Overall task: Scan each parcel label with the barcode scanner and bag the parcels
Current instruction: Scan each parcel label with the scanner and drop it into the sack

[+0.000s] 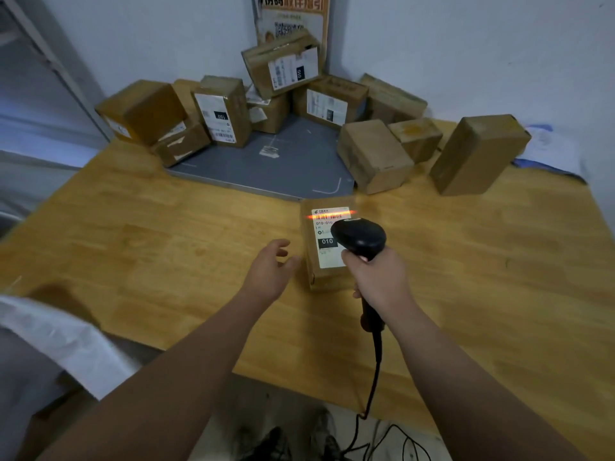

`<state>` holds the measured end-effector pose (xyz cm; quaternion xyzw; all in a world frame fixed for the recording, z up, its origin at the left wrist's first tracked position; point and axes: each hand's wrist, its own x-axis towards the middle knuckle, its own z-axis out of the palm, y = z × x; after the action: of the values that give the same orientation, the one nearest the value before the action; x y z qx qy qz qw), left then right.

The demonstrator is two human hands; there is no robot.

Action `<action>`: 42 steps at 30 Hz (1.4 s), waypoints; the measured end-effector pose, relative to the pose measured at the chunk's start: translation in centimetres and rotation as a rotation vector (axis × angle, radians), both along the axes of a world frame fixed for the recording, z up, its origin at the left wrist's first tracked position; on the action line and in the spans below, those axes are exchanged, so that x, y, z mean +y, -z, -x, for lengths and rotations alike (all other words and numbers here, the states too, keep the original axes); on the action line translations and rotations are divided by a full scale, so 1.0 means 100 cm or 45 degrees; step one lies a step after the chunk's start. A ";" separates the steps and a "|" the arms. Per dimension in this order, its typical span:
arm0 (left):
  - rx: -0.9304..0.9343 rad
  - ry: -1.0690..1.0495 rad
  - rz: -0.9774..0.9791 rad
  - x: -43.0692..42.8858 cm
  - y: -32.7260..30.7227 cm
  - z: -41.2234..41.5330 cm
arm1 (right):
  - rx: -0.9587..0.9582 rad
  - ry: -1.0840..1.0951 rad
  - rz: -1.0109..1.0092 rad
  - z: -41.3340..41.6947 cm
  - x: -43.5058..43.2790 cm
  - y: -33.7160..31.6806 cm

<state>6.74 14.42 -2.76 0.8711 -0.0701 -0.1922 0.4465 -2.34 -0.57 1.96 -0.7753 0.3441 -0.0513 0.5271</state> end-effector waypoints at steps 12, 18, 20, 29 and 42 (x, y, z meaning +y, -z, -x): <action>0.038 -0.059 -0.018 0.014 0.006 -0.019 | 0.041 0.000 -0.057 -0.015 0.002 0.009; 0.179 0.013 0.000 0.003 0.007 -0.016 | -0.011 -0.027 -0.039 -0.016 0.001 0.012; 0.277 0.041 0.029 -0.006 0.008 -0.015 | -0.009 -0.036 -0.021 -0.016 -0.003 0.014; 0.643 0.006 0.245 -0.045 0.015 -0.006 | 0.025 -0.057 -0.212 -0.025 -0.019 0.019; 0.533 -0.364 0.599 0.128 0.013 0.036 | -0.252 -0.123 -0.611 0.004 0.099 0.023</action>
<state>3.11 27.20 -4.01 0.6871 0.1034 -0.2810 0.6620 -2.77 9.35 -0.36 -0.6348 0.2558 -0.0186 0.7288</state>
